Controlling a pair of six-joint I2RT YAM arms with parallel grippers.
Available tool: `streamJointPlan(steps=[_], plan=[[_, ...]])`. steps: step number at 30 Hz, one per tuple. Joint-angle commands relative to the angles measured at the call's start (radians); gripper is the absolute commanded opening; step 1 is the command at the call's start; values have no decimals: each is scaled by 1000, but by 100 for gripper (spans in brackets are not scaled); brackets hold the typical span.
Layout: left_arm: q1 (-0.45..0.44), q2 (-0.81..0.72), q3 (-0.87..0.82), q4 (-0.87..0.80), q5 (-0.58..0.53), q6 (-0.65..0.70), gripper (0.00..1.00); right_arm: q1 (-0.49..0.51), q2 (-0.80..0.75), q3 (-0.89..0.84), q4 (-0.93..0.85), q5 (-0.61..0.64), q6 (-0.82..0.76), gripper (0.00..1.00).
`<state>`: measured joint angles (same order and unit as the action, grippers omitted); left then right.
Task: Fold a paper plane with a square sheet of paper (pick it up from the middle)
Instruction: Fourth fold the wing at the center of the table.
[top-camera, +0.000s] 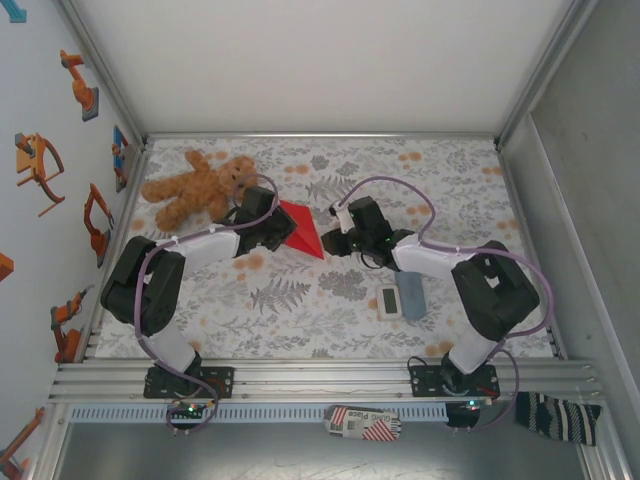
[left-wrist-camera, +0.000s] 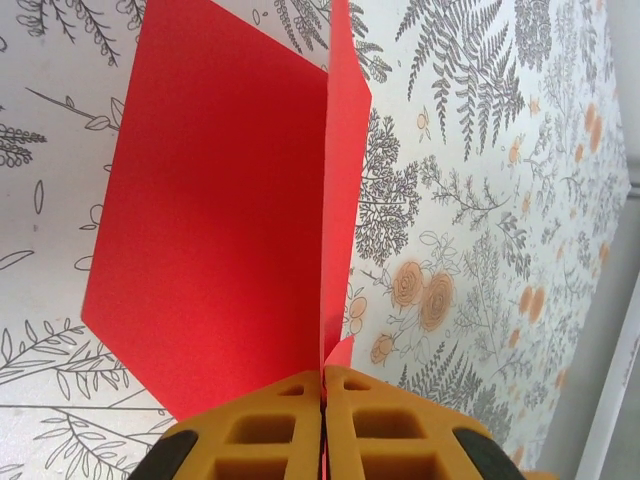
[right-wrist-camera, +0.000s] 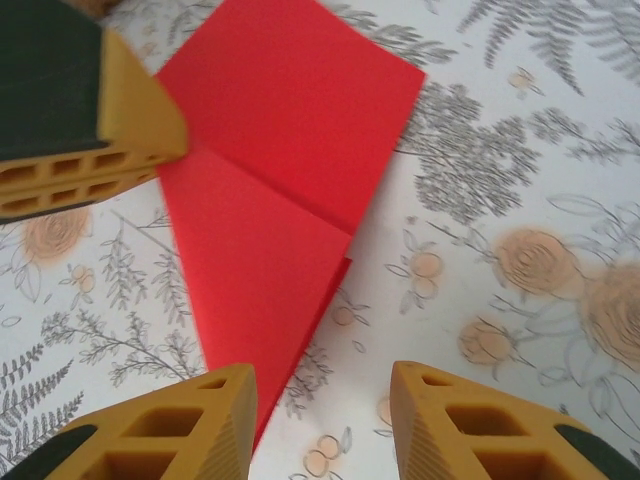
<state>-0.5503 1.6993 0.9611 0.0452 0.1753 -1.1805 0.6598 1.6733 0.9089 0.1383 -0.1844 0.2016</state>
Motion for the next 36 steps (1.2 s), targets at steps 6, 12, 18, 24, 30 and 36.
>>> streamJointPlan(steps=[6,12,18,24,30,36], plan=[[-19,3,80,-147,-44,-28,10,72,57,11,103,18,-145,40],[-20,4,95,-171,-48,-30,10,96,100,22,131,-5,-172,38],[-20,5,97,-179,-50,-33,10,115,132,34,152,10,-190,33],[-21,10,99,-177,-49,-42,11,125,164,47,166,40,-202,34],[-20,7,99,-177,-51,-47,11,128,181,38,187,60,-201,35],[-20,8,99,-178,-50,-48,11,128,181,36,198,79,-199,37]])
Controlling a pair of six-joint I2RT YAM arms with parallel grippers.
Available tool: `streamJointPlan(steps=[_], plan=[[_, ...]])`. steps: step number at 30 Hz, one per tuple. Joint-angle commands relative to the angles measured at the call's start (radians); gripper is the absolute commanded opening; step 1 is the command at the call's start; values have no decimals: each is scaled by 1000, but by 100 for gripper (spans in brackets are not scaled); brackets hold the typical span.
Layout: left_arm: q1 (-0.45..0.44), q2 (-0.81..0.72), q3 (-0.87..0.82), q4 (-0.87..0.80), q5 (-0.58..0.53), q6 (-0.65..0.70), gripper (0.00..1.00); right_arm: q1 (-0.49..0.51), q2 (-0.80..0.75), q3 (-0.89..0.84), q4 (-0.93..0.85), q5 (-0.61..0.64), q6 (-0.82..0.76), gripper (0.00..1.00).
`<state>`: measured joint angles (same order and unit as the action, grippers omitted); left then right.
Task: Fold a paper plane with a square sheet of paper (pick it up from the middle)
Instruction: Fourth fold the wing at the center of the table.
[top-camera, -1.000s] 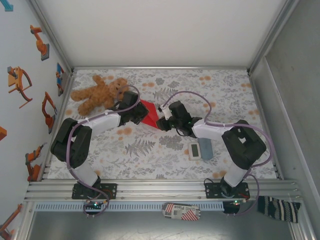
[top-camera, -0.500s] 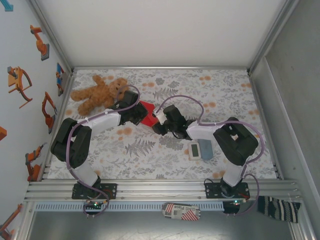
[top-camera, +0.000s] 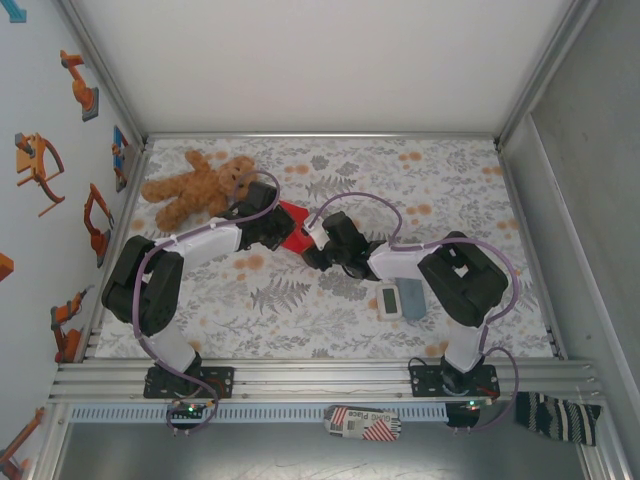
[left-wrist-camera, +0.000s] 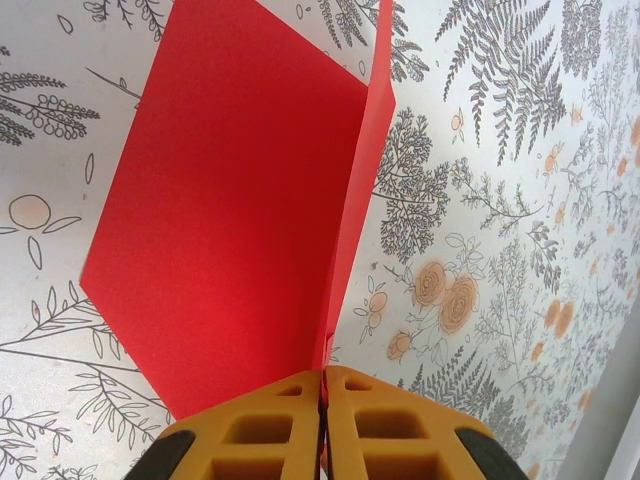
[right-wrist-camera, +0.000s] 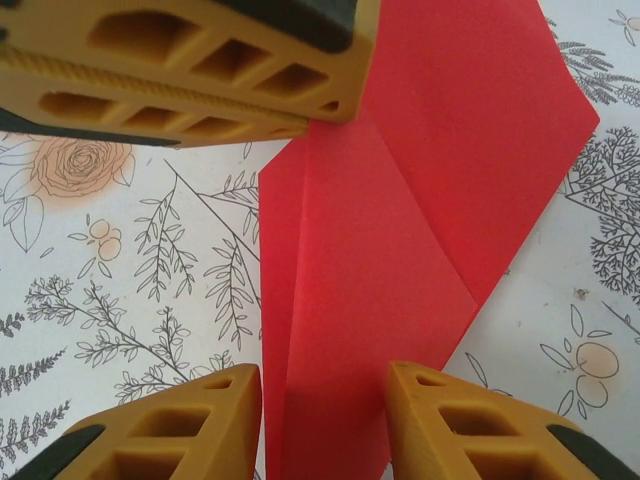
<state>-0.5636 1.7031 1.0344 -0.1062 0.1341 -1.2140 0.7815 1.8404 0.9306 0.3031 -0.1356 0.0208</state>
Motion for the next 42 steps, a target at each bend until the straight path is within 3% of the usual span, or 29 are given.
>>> streamJointPlan(steps=[1,5,13,17,23,26,32,36,42], plan=[[-6,5,27,-27,-8,-15,11,7,15,16,32,35,-18,37],[-7,3,26,-30,-7,-15,11,7,29,24,21,54,-21,37],[-4,-4,25,-33,-2,-13,15,7,26,19,19,65,-25,22],[10,-23,24,-44,-5,-5,22,7,20,14,14,63,-31,17],[64,-104,-16,-66,-33,22,43,7,17,3,16,53,-42,13],[93,-177,-84,-46,-51,26,46,6,16,-1,18,50,-44,13],[121,-251,-234,24,-20,15,39,6,14,-11,20,54,-53,13],[117,-172,-233,107,80,14,31,7,17,-12,22,56,-60,13],[117,-34,-153,180,139,29,25,7,21,-16,33,63,-61,13]])
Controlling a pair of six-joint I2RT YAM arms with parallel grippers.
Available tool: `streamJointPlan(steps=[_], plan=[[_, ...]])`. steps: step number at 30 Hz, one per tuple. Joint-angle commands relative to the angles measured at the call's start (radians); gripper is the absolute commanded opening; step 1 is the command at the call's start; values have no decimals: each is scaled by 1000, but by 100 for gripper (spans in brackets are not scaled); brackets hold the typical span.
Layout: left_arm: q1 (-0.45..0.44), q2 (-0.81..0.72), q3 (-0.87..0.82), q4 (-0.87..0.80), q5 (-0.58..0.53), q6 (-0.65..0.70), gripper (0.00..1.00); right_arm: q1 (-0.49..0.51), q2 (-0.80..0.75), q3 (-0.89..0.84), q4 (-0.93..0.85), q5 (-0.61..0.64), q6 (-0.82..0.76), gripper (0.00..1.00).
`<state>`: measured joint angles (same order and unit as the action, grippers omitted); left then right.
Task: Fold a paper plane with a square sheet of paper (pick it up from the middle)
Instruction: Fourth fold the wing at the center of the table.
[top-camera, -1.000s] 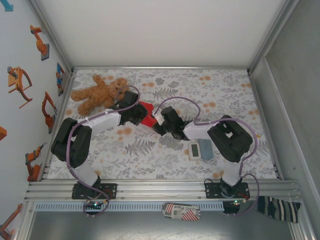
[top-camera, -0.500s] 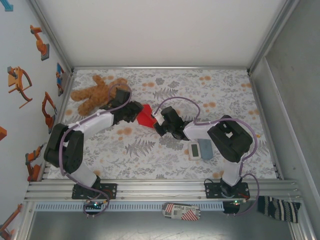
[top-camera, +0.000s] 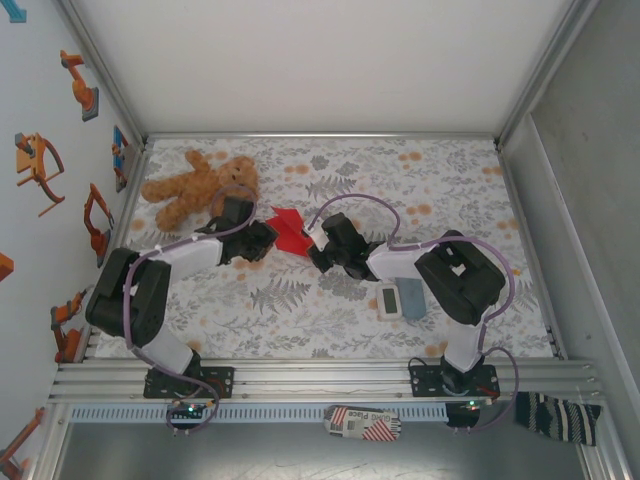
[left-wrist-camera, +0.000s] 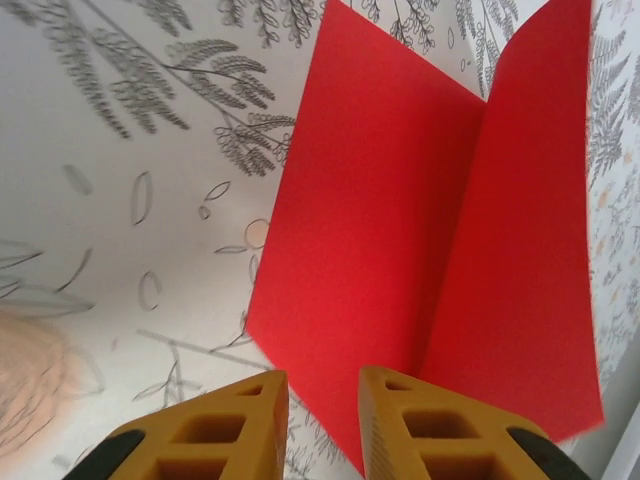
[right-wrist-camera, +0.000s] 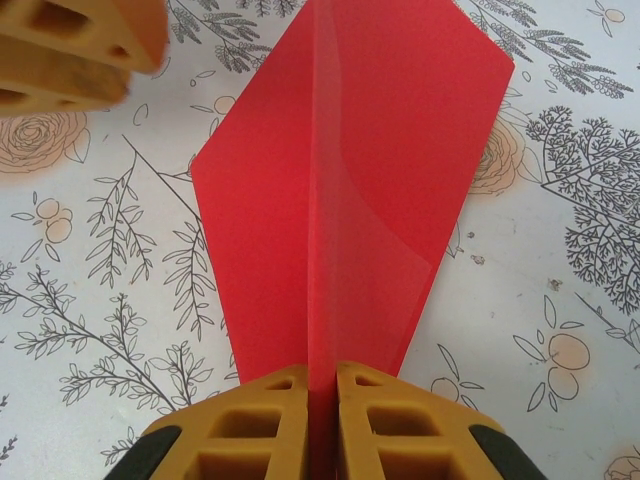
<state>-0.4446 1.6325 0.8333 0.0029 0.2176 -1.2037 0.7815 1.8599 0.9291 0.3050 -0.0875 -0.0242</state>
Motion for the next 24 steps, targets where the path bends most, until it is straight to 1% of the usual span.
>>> streamJointPlan(steps=[1,5,9,14,24], plan=[[-4,62,61,77,63,20,25,6,2,-15,36,17,-17,13],[-5,137,81,101,77,15,24,6,6,-14,38,14,-22,14],[-4,183,96,61,75,12,23,7,11,-6,33,12,-30,15],[-10,195,103,-1,55,31,23,7,25,17,21,8,-33,19],[-19,201,97,-1,65,30,22,7,51,56,3,-18,-28,22]])
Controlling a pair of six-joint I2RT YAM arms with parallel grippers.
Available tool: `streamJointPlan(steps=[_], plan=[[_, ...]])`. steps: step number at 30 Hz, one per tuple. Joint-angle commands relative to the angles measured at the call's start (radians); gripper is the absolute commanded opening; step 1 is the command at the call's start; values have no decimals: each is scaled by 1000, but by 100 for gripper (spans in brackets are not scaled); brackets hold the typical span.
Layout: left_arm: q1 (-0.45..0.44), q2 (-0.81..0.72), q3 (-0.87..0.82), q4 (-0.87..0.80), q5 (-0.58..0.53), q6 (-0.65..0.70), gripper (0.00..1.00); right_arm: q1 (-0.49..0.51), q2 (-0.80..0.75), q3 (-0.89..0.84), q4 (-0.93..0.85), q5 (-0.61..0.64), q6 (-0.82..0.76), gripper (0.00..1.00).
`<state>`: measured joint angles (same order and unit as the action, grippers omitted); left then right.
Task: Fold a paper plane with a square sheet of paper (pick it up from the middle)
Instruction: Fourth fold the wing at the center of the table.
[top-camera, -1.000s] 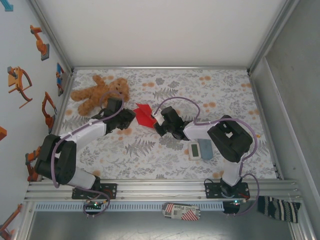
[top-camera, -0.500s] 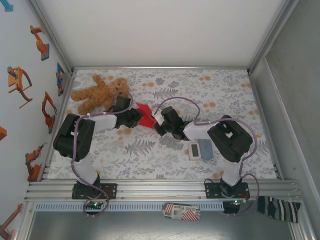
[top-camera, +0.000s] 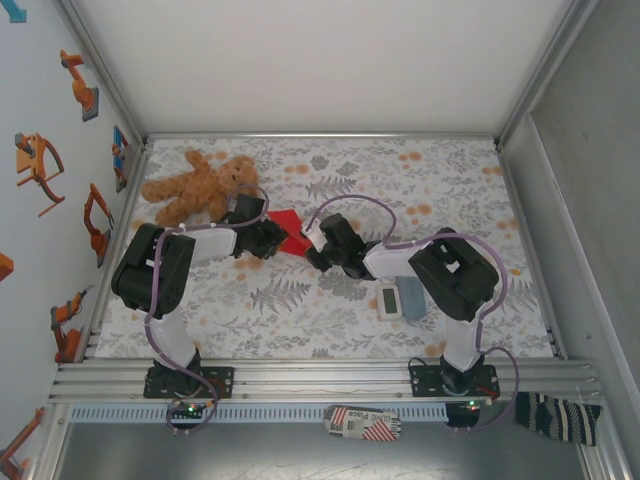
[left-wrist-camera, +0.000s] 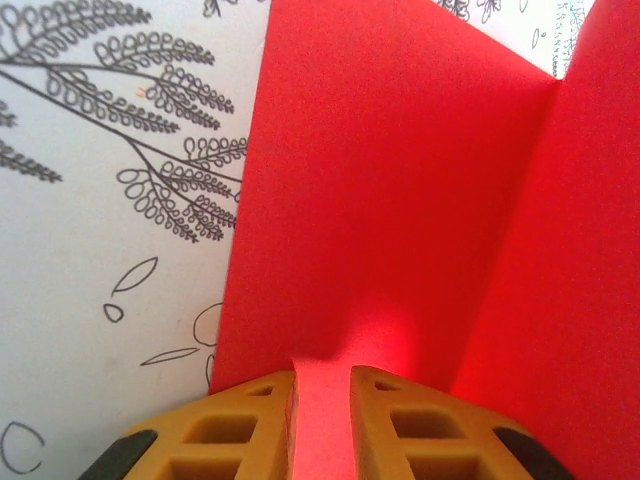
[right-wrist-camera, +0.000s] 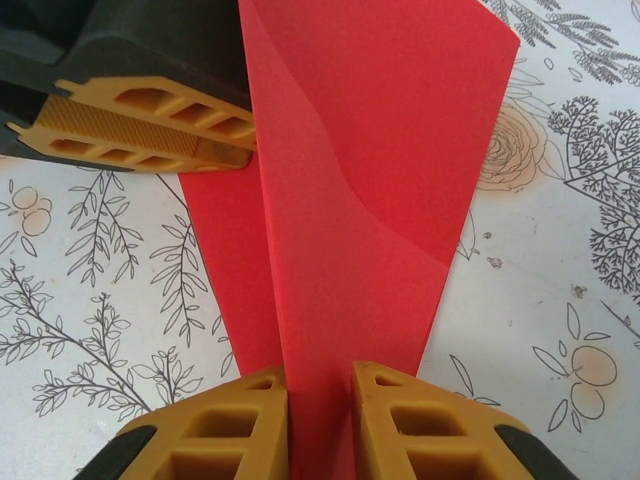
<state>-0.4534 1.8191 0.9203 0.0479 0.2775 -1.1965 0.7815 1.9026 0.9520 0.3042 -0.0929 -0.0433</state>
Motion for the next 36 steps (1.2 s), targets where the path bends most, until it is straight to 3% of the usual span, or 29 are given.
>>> streamJointPlan(steps=[1,14,26,36], plan=[[-12,14,10,-46,5,23,22,8,9,34,4,-14,-9,22],[-18,12,9,-51,4,21,22,14,23,47,-6,-48,-9,23],[-19,-17,3,-62,-8,23,22,15,34,48,-23,-60,-7,12],[-19,-139,-11,-143,-113,75,25,14,31,56,-91,-106,61,8]])
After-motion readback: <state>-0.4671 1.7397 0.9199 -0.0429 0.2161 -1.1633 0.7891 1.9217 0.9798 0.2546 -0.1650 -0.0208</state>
